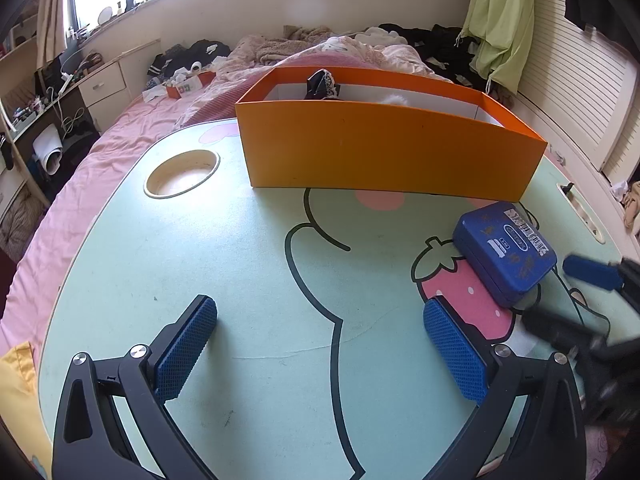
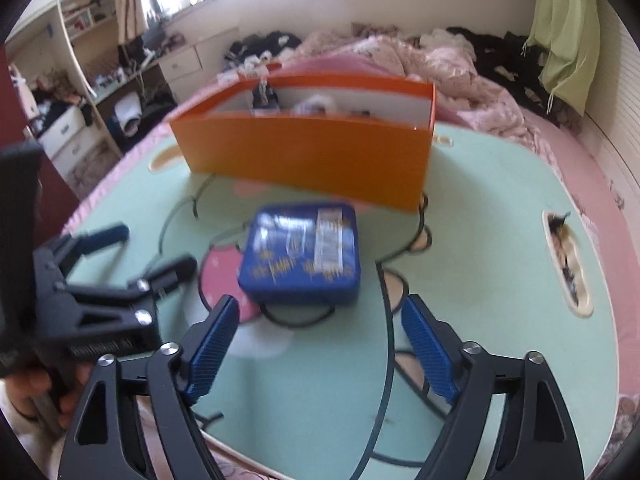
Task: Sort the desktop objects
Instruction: 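Lower the blue tin onto the table and open the right gripper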
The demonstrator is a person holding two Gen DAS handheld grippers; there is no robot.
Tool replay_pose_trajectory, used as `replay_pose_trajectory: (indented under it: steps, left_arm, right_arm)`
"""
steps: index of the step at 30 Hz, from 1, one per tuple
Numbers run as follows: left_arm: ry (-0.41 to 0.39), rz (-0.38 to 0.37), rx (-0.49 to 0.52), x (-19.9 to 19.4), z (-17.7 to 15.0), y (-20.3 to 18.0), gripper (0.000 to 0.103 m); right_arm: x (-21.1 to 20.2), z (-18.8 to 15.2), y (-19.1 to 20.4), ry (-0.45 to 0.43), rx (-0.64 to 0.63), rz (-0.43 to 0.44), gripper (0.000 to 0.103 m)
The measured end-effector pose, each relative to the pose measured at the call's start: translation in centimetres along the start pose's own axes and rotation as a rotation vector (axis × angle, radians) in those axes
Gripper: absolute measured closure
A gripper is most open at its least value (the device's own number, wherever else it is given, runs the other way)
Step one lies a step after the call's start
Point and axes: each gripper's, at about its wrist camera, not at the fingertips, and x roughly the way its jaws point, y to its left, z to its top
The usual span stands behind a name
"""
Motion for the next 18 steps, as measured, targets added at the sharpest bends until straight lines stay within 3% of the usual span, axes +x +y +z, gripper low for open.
replay_pose_trajectory:
  steps: [2,18]
  left_arm:
    - [0.001,0.0,0.001,0.0,0.0,0.1,0.0]
    - [0.04,-0.012,0.021,0.5,0.1,0.8,0.0]
  right_arm:
    - [0.5,0.0,0.6,0.026,-0.04,-0.044,0.0]
    - [0.7,0.1,1.2,0.031,-0.077,-0.04,0.0]
